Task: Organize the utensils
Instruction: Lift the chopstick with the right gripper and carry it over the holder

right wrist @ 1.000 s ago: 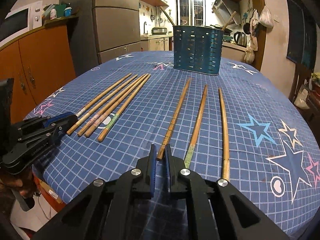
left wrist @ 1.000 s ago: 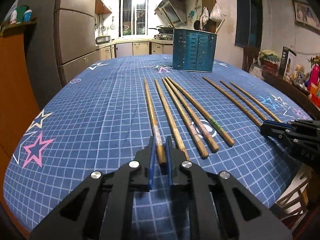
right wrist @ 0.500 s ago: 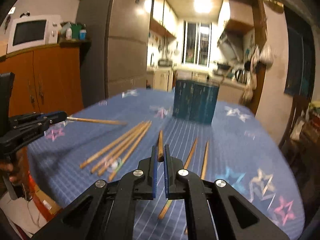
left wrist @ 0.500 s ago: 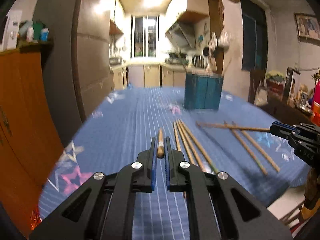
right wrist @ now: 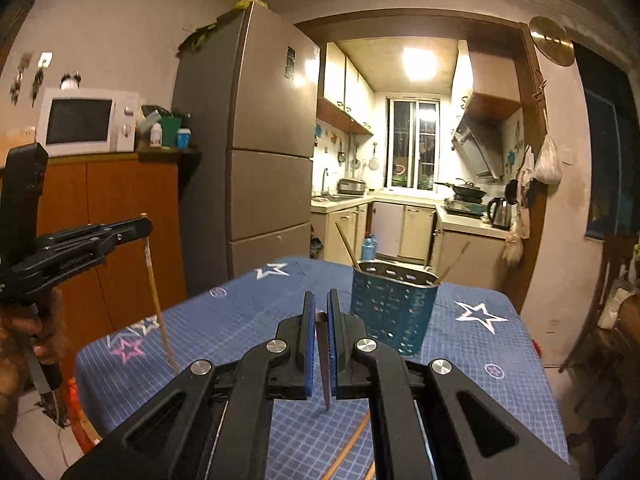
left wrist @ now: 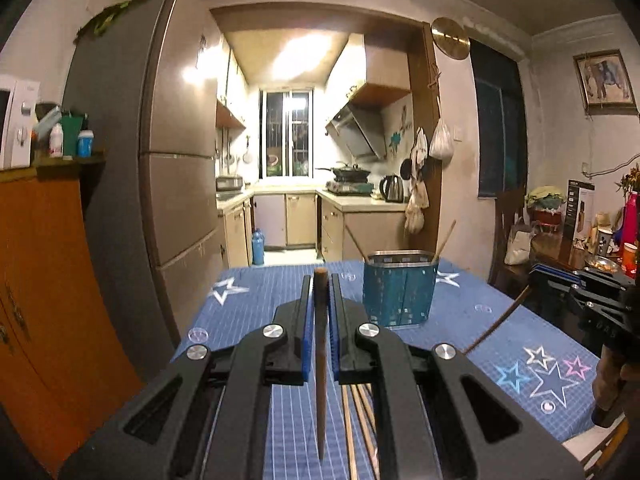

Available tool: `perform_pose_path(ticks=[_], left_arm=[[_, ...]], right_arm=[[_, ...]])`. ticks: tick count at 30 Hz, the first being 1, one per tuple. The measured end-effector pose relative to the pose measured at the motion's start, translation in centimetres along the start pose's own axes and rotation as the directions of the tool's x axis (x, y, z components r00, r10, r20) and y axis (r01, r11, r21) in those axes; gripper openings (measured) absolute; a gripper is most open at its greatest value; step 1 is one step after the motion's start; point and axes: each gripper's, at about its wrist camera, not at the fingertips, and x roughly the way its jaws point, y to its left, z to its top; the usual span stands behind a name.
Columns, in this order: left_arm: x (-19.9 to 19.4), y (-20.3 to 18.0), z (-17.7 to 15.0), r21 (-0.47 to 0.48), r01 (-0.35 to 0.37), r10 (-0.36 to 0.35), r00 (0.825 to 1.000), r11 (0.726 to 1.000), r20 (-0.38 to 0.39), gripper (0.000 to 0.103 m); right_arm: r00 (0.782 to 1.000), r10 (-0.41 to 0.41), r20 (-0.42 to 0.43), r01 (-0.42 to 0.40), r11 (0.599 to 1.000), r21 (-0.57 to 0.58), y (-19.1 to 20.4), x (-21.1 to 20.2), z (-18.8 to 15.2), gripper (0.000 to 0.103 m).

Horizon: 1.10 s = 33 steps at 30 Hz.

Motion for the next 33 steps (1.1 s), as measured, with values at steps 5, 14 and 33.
perform_pose_path(ticks=[5,14,33], left_arm=[[0.1,-1.3,1.2,0.010,-0.001,0.001,1.000,1.000,0.024,0.005],[1.2,-3.0,2.6,0.034,-0.015,0.013,0.999,0.999,0.048,0.005],[5.7,-5.1,2.8,0.116,-0.064,0.064,0.998,0.991,0.002,0.006]], right_arm=[[0.999,0.047,0.008,-0.048,0.997,0.054,-1.4,-0.1,1.3,0.007],[0.999,0.036,0.031,-0.038,0.996,0.078,-2.1,-0.9,2.5,0.007],[0.999,-0.053,0.010,0.052,0.997,0.057,-3.3,-1.8,3.5,0.007]])
